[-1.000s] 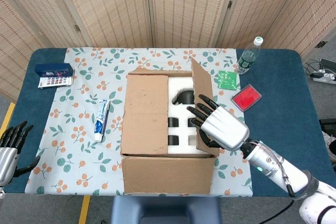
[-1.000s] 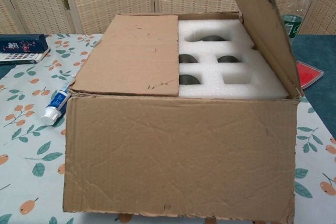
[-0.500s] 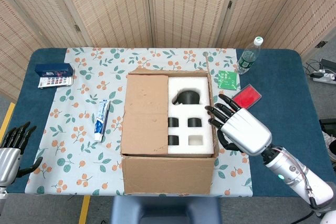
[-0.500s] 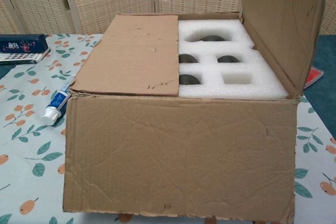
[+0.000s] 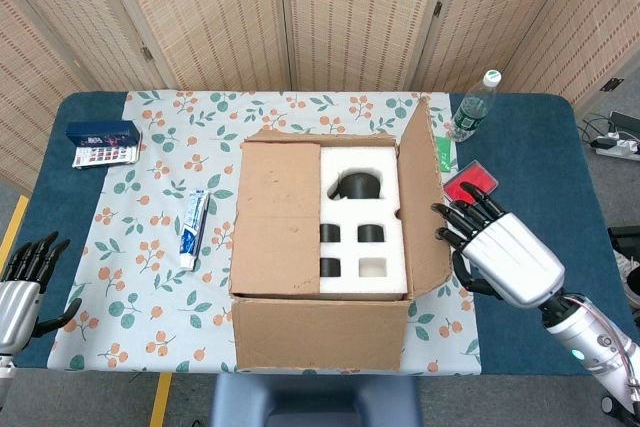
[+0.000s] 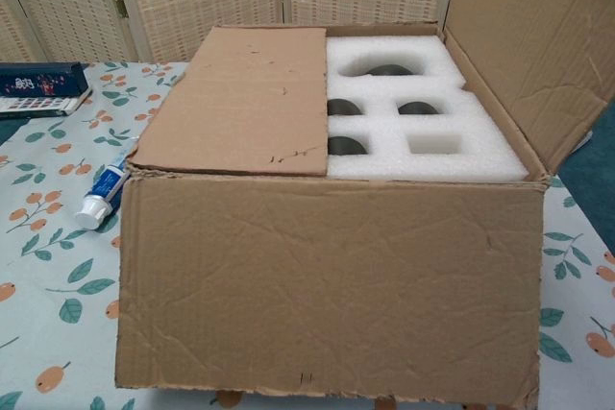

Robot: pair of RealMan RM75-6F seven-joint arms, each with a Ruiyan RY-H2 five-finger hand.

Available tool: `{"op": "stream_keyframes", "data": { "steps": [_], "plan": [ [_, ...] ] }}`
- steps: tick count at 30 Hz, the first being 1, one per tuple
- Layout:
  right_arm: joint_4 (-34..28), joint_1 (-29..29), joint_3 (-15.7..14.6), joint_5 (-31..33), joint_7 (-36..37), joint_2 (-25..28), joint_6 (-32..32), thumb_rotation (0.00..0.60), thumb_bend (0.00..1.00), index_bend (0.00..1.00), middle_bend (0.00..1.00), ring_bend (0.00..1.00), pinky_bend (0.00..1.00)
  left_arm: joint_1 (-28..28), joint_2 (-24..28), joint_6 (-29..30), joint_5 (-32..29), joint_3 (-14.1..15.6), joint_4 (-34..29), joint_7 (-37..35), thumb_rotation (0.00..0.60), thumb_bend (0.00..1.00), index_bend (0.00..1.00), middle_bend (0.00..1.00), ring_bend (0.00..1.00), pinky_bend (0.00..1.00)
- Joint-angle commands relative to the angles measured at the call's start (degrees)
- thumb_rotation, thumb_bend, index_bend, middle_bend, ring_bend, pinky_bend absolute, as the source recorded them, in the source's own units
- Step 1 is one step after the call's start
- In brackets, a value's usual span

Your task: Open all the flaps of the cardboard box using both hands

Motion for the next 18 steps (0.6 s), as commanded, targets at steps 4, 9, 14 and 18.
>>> {"op": "stream_keyframes", "data": {
  "steps": [4, 9, 14, 18],
  "plan": [
    [2.84, -4.17, -1.12, -2.09, 2.89, 0.68, 4.21, 0.295, 0.8, 0.36, 0.22, 0.23, 0.1, 0.03, -0.11, 0.12, -0.14, -0.08, -0.03, 0.28, 0.6, 0.36, 0.0, 0.0, 0.0, 0.0],
    [5.44, -6.63, -2.05, -2.47, 5.08, 0.25, 5.61, 0.295, 0.8, 0.36, 0.23, 0.23, 0.1, -0.09, -0.31, -0.16, -0.3, -0.11, -0.05, 0.75, 0.6, 0.36, 0.0, 0.0, 0.0, 0.0],
    [7.88, -8.49, -3.07, -2.66, 6.88, -0.82, 5.9, 0.292, 0.8, 0.36, 0.23, 0.24, 0.1, -0.19, -0.46, -0.34, -0.28, -0.06, -0.17, 1.21, 0.6, 0.36, 0.0, 0.0, 0.0, 0.0],
    [10.07, -9.8, -3.23, -3.23, 9.3, -2.68, 7.64, 0.295, 0.8, 0.36, 0.23, 0.24, 0.1, -0.19, -0.49, -0.22, -0.22, -0.07, -0.23, 1.28, 0.6, 0.36, 0.0, 0.0, 0.0, 0.0]
  ]
}}
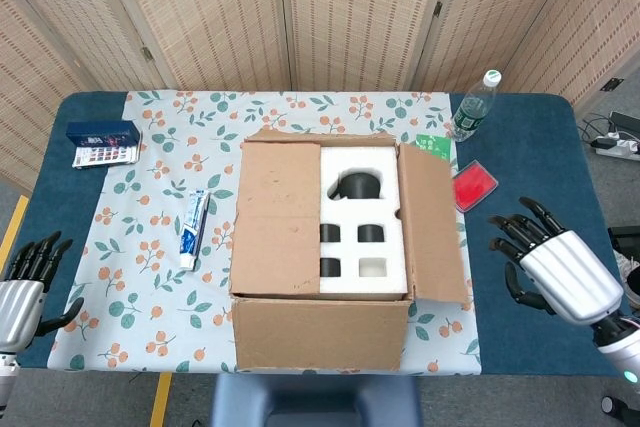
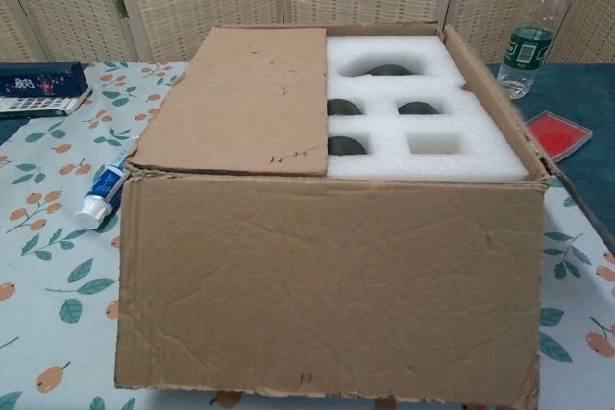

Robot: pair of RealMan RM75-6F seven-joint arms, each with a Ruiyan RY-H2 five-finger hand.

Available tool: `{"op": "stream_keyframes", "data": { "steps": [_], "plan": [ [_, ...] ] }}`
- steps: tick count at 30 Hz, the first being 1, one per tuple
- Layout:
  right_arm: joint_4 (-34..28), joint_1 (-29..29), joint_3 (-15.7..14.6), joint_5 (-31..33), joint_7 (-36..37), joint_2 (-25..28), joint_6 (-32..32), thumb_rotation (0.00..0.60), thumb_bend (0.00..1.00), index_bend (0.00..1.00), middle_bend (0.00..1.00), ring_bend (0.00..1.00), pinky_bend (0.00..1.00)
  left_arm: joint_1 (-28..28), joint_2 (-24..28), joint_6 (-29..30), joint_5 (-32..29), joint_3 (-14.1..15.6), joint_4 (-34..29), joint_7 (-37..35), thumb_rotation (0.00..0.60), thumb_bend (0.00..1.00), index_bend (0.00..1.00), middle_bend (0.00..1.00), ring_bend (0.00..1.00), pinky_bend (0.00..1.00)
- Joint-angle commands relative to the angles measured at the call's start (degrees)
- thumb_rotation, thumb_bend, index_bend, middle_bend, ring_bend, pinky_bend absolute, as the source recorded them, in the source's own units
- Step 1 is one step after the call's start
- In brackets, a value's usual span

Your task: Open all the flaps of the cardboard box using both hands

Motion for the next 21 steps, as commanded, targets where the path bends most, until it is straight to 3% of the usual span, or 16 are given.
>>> {"op": "stream_keyframes", "data": {
  "steps": [1, 8, 12, 15, 16, 19, 21],
  "plan": [
    [1.57, -1.01, -0.11, -0.63, 2.8, -1.7, 1.8, 0.295, 0.8, 0.36, 0.23, 0.24, 0.1, 0.02, 0.02, 0.1, 0.1, 0.02, -0.04, -0.03, 0.6, 0.36, 0.0, 0.0, 0.0, 0.0],
    [4.46, -2.94, -0.61, -2.53, 14.84, -4.66, 7.04, 0.291, 0.8, 0.32, 0.18, 0.22, 0.1, -0.09, -0.05, 0.25, 1.02, 0.4, 0.02, 0.12, 0.6, 0.36, 0.0, 0.0, 0.0, 0.0],
    [10.67, -7.64, -0.07, -3.29, 14.53, -11.96, 16.49, 0.4, 0.8, 0.29, 0.16, 0.2, 0.1, -0.17, -0.55, 0.95, 2.27, 0.65, 0.41, 0.71, 0.6, 0.36, 0.0, 0.0, 0.0, 0.0],
    [17.04, -10.58, 0.05, -2.7, 12.43, -18.67, 20.62, 0.416, 0.8, 0.25, 0.15, 0.18, 0.1, -0.23, -0.76, 1.87, 3.8, 0.98, 0.41, 0.33, 0.6, 0.36, 0.0, 0.0, 0.0, 0.0],
    [18.77, -11.41, 0.03, -1.93, 11.42, -20.47, 21.05, 0.418, 0.79, 0.23, 0.14, 0.17, 0.1, -0.35, -0.73, 2.23, 4.6, 1.12, 0.32, 0.0, 0.6, 0.36, 0.0, 0.0, 0.0, 0.0],
    [20.73, -13.0, 0.11, 0.31, 8.5, -23.06, 21.06, 0.415, 0.6, 0.16, 0.08, 0.14, 0.1, -1.25, -0.01, 2.46, 6.7, 1.26, -0.52, 0.39, 0.6, 0.36, 0.0, 0.0, 0.0, 0.02],
    [20.91, -13.79, 0.21, 1.59, 7.24, -23.83, 20.95, 0.415, 0.57, 0.14, 0.07, 0.13, 0.09, -2.21, 1.38, 2.07, 8.15, 1.26, -2.44, 1.5, 0.6, 0.36, 0.0, 0.0, 0.0, 0.05]
  ]
}}
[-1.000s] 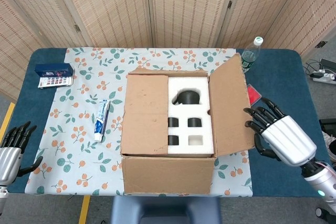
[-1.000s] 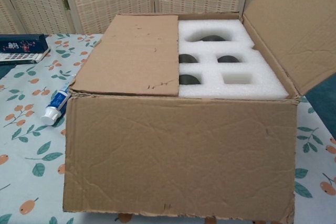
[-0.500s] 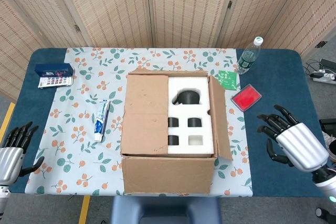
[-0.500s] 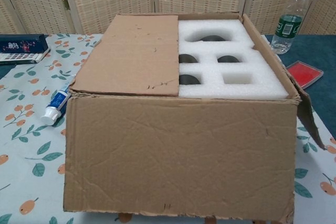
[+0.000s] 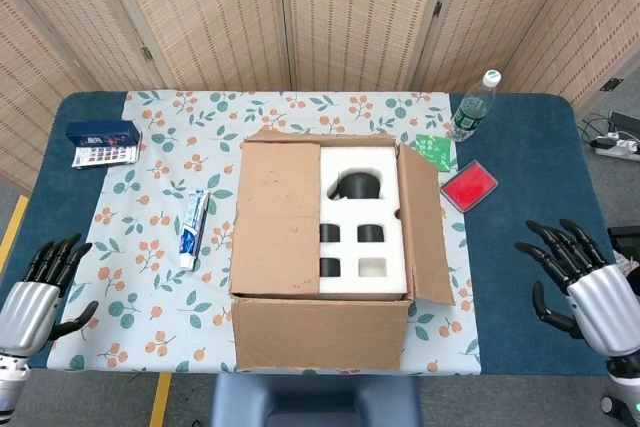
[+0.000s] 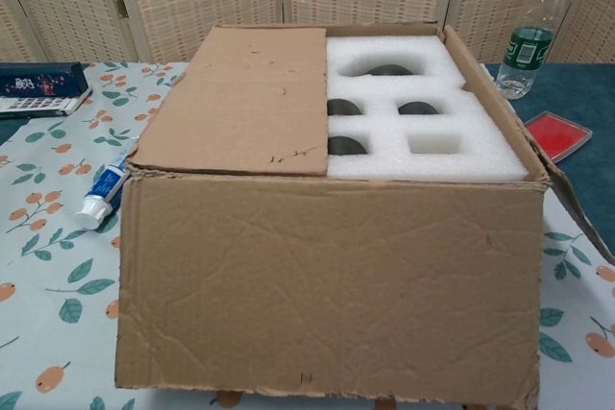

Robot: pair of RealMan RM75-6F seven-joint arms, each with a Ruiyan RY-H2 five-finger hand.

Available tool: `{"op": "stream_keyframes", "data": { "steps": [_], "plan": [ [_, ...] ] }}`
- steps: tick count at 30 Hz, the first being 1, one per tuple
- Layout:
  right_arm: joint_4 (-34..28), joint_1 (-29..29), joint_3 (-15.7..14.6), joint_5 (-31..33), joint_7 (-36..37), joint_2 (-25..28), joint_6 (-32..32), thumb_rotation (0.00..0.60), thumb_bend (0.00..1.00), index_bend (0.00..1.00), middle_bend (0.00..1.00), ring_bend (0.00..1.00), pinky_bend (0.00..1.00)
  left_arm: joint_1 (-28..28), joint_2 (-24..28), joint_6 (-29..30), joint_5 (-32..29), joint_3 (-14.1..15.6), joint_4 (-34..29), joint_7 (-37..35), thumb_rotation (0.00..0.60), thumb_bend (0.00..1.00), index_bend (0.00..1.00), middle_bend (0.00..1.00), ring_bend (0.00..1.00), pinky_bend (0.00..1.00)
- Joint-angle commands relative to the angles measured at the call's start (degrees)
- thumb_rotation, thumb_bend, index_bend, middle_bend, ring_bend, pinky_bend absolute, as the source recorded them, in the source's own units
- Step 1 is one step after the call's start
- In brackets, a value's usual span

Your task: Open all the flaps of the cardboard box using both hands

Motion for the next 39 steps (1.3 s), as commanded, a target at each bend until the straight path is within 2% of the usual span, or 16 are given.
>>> {"op": "stream_keyframes", "data": {
  "steps": [1, 6, 9, 11, 16, 21, 23, 25, 28, 31, 39],
  "plan": [
    [1.36, -2.58, 0.23, 2.94, -3.23, -2.49, 0.73, 0.416, 0.57, 0.14, 0.07, 0.12, 0.09, -1.64, 2.29, -0.46, 2.25, 0.08, -3.1, 1.42, 0.6, 0.36, 0.0, 0.0, 0.0, 0.07],
    [0.54, -3.26, 0.07, 5.21, -4.17, -3.06, -1.29, 0.418, 0.56, 0.14, 0.07, 0.11, 0.09, -4.74, 8.15, -4.29, 3.31, -0.45, -10.85, 3.39, 0.6, 0.36, 0.0, 0.0, 0.03, 0.1],
    [0.99, -2.96, -0.21, 5.34, -2.34, -3.33, -2.71, 0.416, 0.56, 0.14, 0.07, 0.11, 0.09, -7.62, 11.33, -7.5, 3.66, -1.42, -15.2, 3.17, 0.6, 0.41, 0.0, 0.03, 0.12, 0.2],
    [0.96, -2.76, -0.16, 5.31, -1.87, -3.16, -3.18, 0.415, 0.56, 0.14, 0.07, 0.11, 0.09, -9.38, 12.81, -9.65, 3.03, -2.23, -16.76, 2.55, 0.6, 0.52, 0.0, 0.09, 0.18, 0.28],
    [-0.36, -2.58, -0.18, 3.14, -1.74, -1.67, -2.45, 0.416, 0.56, 0.14, 0.07, 0.11, 0.09, -13.9, 14.73, -14.01, 1.6, -5.35, -19.96, 6.72, 0.6, 0.71, 0.04, 0.19, 0.28, 0.37],
    [-1.37, -2.78, -0.24, 1.04, -1.74, -0.16, -1.14, 0.416, 0.56, 0.14, 0.07, 0.11, 0.09, -18.63, 15.22, -19.42, 3.41, -6.46, -22.94, 10.12, 0.6, 0.9, 0.11, 0.23, 0.18, 0.25],
    [-1.46, -2.89, -0.3, 0.67, -1.57, -0.01, -0.91, 0.416, 0.56, 0.14, 0.07, 0.11, 0.09, -20.51, 14.91, -21.83, 3.53, -6.77, -23.52, 10.38, 0.6, 0.96, 0.14, 0.26, 0.21, 0.28],
    [-1.22, -3.01, -0.48, 0.43, -0.95, 0.02, -0.85, 0.417, 0.56, 0.14, 0.07, 0.11, 0.09, -22.61, 13.98, -24.11, 3.81, -7.14, -23.5, 10.31, 0.6, 0.99, 0.22, 0.31, 0.25, 0.31],
    [-0.26, -3.06, -0.57, 0.52, 0.43, -0.43, -0.96, 0.416, 0.56, 0.14, 0.07, 0.11, 0.09, -24.95, 12.09, -25.84, 4.44, -7.63, -22.76, 10.52, 0.6, 1.0, 0.35, 0.39, 0.3, 0.33],
    [0.99, -2.96, -0.59, 0.85, 2.06, -1.01, -1.32, 0.417, 0.56, 0.14, 0.07, 0.11, 0.09, -26.67, 10.29, -26.4, 4.66, -8.26, -21.83, 10.71, 0.6, 1.0, 0.46, 0.41, 0.31, 0.32],
    [3.82, -2.39, -0.29, 1.93, 5.85, -2.08, -2.43, 0.417, 0.56, 0.14, 0.07, 0.11, 0.09, -32.77, 6.37, -28.14, 4.8, -10.87, -19.78, 5.97, 0.6, 1.0, 0.55, 0.41, 0.24, 0.24]
  ]
}}
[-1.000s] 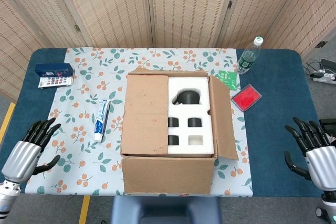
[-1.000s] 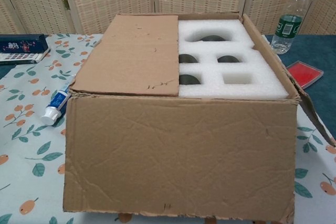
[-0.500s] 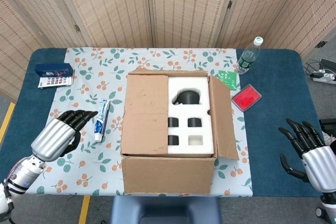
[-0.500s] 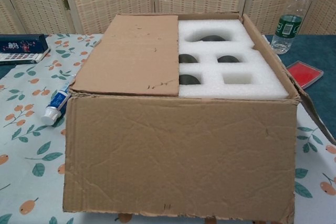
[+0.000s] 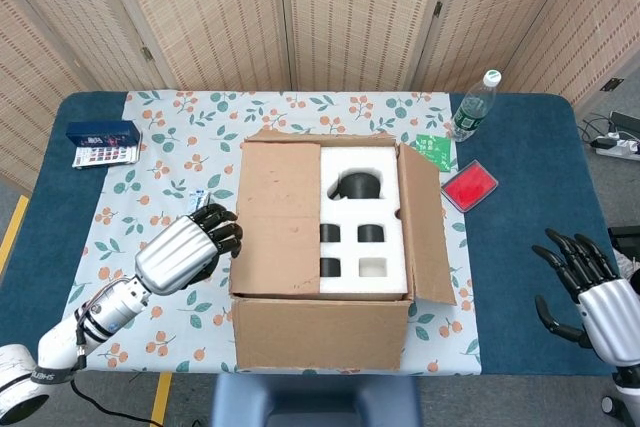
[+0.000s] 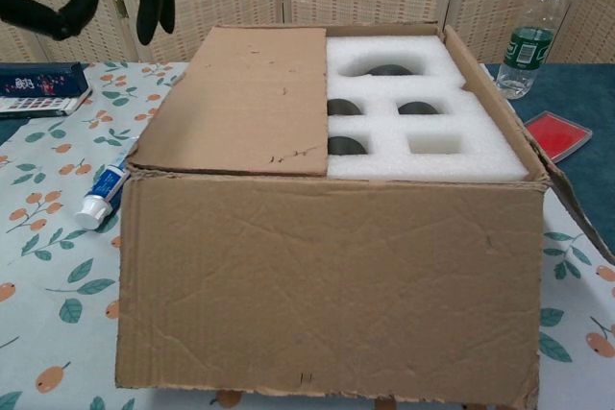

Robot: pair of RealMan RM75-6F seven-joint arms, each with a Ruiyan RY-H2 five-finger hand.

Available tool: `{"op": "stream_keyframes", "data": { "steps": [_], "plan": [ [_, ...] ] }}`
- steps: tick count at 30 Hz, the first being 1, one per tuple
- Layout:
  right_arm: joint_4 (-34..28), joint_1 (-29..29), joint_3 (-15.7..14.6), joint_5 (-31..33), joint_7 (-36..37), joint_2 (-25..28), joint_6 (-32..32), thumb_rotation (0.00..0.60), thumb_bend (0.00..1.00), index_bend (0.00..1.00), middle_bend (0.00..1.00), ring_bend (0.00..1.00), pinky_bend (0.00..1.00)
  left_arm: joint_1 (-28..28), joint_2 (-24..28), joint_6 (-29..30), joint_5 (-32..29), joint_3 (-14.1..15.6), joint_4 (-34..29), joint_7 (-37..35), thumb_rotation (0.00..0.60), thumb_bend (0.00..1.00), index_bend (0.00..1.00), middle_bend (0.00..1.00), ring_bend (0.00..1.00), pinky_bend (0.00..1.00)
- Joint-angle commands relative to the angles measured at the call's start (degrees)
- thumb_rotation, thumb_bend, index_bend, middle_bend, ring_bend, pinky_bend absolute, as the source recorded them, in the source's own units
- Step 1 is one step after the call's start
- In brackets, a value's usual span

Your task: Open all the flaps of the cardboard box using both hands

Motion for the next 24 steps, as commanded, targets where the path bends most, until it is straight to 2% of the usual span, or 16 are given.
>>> {"op": "stream_keyframes", "data": {
  "steps": [1, 11, 24],
  "plan": [
    [0.67, 0.24, 0.04, 0.19, 1.02, -0.22, -0.37, 0.418, 0.56, 0.14, 0.07, 0.11, 0.09, -3.06, -2.13, -1.34, -0.06, -1.26, 1.38, -2.73, 0.6, 1.0, 0.55, 0.41, 0.23, 0.23],
    [1.58, 0.42, -0.01, -0.1, 3.98, 0.05, -0.11, 0.416, 0.56, 0.14, 0.07, 0.11, 0.09, -10.67, -11.96, -6.08, -1.49, -1.56, 11.01, -5.96, 0.6, 1.0, 0.48, 0.39, 0.18, 0.15],
    [2.57, 1.64, -0.65, 1.32, 7.81, 0.87, -3.75, 0.417, 0.56, 0.14, 0.08, 0.11, 0.09, -17.78, -22.48, -5.66, -2.91, -2.68, 23.21, -10.18, 0.6, 1.0, 0.47, 0.38, 0.16, 0.12]
  ]
}}
